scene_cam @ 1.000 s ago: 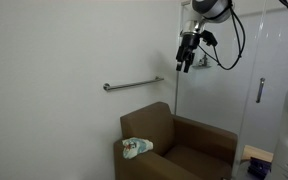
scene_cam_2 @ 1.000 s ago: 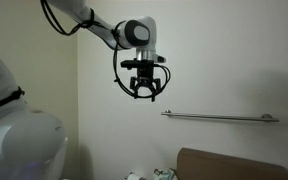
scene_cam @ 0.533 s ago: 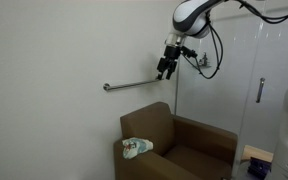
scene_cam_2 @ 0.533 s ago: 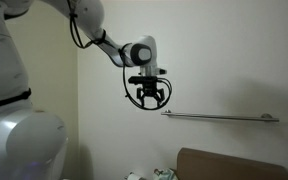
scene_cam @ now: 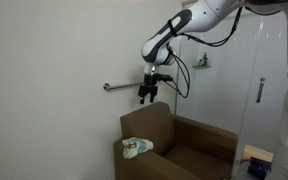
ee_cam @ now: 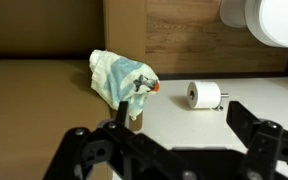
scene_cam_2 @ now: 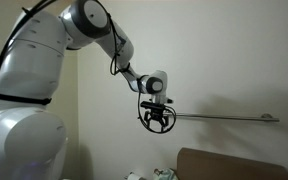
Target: Wipe the couch with the cloth
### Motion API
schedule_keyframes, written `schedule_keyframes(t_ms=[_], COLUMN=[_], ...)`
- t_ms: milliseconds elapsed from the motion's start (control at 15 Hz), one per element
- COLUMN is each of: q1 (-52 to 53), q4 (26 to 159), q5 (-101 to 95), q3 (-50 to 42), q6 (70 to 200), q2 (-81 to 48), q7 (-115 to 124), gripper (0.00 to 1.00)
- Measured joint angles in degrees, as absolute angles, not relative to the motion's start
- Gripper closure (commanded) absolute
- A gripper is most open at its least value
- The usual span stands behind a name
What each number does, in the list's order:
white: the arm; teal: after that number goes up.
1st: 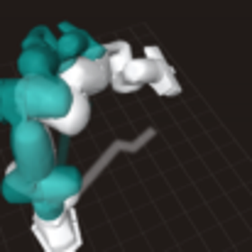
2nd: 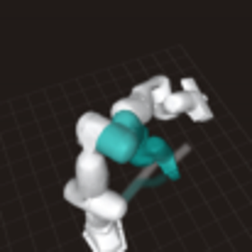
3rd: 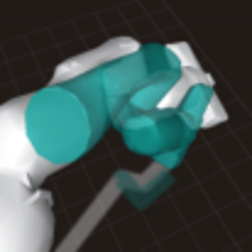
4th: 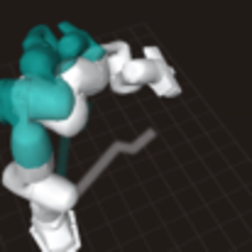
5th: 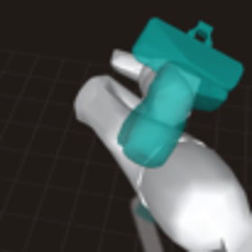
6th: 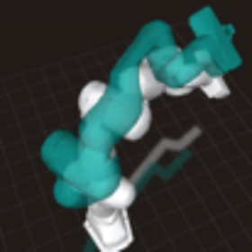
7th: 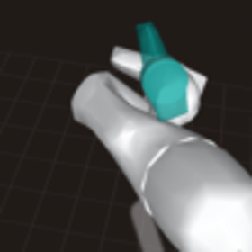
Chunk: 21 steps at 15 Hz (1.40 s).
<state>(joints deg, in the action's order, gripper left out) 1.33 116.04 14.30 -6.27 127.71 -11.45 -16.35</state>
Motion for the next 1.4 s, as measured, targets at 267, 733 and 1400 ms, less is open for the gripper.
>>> schedule_keyframes(t_ms=[267, 733, 1400], q1=[-3.2, -3.8, -4.9], q4=[110.5, 108.1, 101.5], q5=[17.8, 17.8, 17.3], q3=[-2.6, -1.8, 2.8], q6=[125.3, 123.9, 137.0], q2=[-22.0, -24.0, -47.7], q7=[-21.4, -21.9, -21.8], gripper=[0.00, 0.00, 0.00])
